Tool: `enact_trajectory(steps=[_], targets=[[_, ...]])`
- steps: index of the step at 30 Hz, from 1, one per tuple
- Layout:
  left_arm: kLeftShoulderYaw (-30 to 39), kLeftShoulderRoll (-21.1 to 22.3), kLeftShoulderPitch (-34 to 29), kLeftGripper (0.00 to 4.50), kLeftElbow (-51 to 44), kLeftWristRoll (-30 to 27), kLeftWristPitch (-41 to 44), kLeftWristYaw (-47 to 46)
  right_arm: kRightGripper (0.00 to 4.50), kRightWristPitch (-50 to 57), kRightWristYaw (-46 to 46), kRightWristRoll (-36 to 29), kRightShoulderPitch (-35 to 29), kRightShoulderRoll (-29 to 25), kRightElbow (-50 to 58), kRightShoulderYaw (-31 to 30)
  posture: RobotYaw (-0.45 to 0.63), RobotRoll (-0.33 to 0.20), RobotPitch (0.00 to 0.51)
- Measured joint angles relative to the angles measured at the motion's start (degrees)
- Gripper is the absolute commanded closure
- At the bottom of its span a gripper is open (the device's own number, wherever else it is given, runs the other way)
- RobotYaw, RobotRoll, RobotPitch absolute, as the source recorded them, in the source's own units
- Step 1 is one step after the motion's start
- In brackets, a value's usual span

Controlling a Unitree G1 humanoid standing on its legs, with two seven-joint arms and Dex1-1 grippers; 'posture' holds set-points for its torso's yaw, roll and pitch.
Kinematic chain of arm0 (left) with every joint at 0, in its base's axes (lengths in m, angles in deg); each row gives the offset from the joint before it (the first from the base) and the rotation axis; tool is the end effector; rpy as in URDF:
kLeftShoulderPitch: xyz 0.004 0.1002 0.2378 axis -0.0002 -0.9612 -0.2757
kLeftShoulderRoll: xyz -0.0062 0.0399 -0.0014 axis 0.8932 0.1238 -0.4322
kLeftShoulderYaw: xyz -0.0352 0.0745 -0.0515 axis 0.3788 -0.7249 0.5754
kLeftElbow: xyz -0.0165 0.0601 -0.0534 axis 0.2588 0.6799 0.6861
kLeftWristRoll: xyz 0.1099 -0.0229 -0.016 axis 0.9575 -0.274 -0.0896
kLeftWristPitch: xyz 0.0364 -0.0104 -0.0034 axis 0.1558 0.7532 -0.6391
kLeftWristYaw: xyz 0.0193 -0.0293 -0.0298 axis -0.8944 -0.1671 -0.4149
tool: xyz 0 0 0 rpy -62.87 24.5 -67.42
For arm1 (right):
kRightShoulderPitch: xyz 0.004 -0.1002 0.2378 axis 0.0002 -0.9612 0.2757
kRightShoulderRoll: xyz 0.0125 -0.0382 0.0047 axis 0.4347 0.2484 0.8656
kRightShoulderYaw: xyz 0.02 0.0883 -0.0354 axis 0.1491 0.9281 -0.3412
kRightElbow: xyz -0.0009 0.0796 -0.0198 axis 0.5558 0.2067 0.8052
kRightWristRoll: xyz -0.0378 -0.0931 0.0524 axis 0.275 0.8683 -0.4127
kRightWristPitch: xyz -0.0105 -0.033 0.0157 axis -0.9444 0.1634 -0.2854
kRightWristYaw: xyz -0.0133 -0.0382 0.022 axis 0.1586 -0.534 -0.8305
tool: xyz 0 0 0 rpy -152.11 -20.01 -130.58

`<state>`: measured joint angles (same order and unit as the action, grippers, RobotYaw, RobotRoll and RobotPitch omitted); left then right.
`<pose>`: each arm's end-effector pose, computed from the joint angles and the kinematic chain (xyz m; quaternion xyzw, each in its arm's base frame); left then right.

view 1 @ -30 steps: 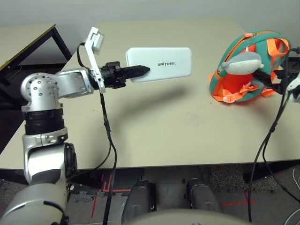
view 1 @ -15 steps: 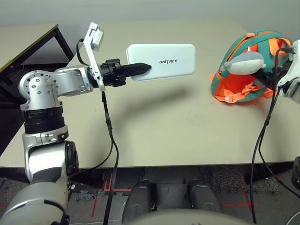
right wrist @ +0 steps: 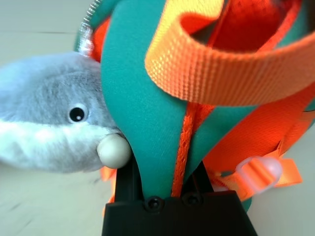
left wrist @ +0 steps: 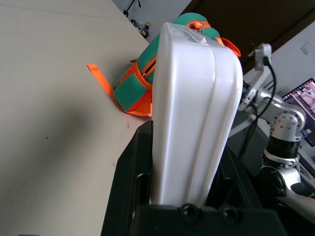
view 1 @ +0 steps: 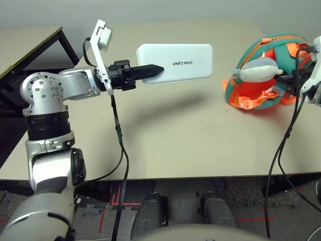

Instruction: Put the pencil case into the backpack and zip it.

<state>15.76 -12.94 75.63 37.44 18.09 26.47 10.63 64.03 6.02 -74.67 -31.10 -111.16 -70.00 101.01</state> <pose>0.2872 0.2238 0.2603 -0.2190 0.1692 -0.4833 0.8306 0.2431 -0.2788 0.2611 -0.0423 0.1426 0.1453 0.9781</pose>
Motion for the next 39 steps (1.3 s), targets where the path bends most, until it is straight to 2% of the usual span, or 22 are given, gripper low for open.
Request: enact_trajectory(steps=[9, 13, 22, 26, 30, 32, 35, 39], targets=[[-1.92, -0.35, 2.16, 3.12, 2.77, 4.03, -0.16, 4.22, 4.31, 21.20, 3.75, -13.95, -1.03, -5.10, 14.95, 9.18, -0.15, 0.000, 0.051], [-2.49, -0.43, 2.49, 3.12, 4.52, 6.20, -0.73, 6.55, 4.31, 21.77, 4.57, -21.38, -3.35, -8.82, 16.56, 12.83, -0.17, 0.000, 0.057], [-3.73, -1.23, 2.59, 3.12, 7.67, 10.12, -2.58, 10.91, 4.31, 21.78, -0.06, -45.36, -8.86, -17.32, 16.75, 18.92, -0.20, 0.000, 0.062], [-4.17, -1.05, 2.93, 3.12, 9.16, 11.56, -3.15, 12.66, 4.31, 20.05, -6.85, -58.66, -16.99, -23.46, 16.09, 23.09, -0.21, 0.000, 0.069], [-4.34, -0.74, 3.28, 3.12, 9.74, 12.62, -3.30, 13.94, 4.31, 12.67, -16.22, -72.90, -28.03, -29.70, 15.81, 26.62, -0.22, 0.000, 0.079], [-4.34, -0.65, 3.41, 3.12, 9.96, 13.38, -3.36, 14.44, 4.31, 8.43, -19.49, -77.88, -32.51, -30.86, 16.46, 27.86, -0.21, 0.000, 0.083], [-4.54, -0.59, 3.48, 3.12, 10.02, 13.98, -3.63, 15.18, 4.31, 4.74, -22.23, -79.98, -36.45, -30.62, 17.46, 28.53, -0.20, 0.000, 0.083], [-7.08, 1.63, 4.74, 3.12, 9.62, 15.12, -4.02, 18.75, 4.31, 2.60, -23.10, -77.42, -38.92, -28.99, 18.05, 28.39, -0.15, 0.000, 0.079]])
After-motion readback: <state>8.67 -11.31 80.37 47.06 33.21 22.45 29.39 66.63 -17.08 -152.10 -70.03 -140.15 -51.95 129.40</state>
